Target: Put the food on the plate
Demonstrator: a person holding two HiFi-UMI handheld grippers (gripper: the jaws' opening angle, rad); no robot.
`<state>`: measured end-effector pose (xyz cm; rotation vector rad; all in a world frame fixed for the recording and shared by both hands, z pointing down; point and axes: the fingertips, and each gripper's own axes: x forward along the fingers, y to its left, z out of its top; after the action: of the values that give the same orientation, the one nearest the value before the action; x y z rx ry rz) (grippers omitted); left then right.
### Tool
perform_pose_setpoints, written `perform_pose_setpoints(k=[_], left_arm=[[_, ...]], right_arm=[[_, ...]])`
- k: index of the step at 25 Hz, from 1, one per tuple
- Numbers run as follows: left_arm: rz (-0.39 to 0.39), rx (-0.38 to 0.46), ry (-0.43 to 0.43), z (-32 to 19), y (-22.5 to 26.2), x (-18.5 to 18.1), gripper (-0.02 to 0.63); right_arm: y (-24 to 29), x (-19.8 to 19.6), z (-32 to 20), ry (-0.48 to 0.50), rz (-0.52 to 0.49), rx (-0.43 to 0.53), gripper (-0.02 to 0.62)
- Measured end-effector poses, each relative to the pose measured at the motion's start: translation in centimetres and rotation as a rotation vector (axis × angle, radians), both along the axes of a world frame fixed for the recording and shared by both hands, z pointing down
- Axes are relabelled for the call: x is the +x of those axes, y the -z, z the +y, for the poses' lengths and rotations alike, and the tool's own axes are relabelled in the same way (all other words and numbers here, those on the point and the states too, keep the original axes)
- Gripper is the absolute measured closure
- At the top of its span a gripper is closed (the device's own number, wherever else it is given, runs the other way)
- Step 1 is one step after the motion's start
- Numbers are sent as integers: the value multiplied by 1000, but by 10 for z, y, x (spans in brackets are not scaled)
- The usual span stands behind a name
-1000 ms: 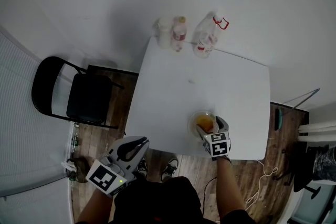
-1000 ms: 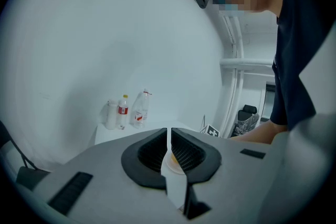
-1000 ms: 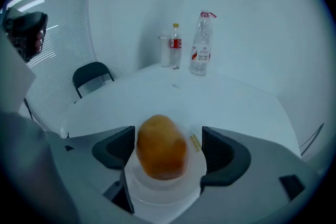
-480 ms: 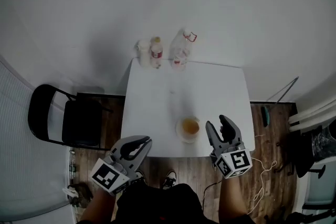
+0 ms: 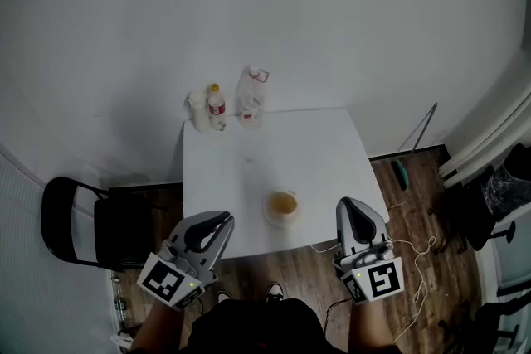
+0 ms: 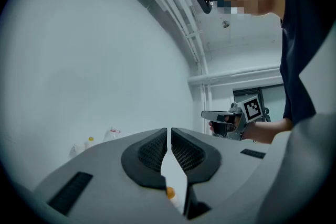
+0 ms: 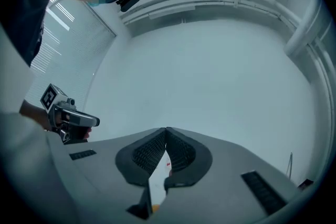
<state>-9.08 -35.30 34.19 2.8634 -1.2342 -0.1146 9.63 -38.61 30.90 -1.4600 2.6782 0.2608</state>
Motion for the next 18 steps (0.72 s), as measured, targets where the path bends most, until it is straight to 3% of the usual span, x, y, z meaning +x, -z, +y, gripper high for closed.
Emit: perform_pose_setpoints(k=[5,9,13,18], left_arm=[[28,70,-13,9,19,-2,563],[5,45,-13,18,17,-6,564],[32,96,-24,25,25,-9,564],[28,76,-20,28,21,-14,564]], right_arm=[[0,-5,17,-13,17,-31,574],[1,-11,26,-7,21,-38,574],[2,-16,28,4,18,-34,574],[3,-22,30,11,28,-39,574]])
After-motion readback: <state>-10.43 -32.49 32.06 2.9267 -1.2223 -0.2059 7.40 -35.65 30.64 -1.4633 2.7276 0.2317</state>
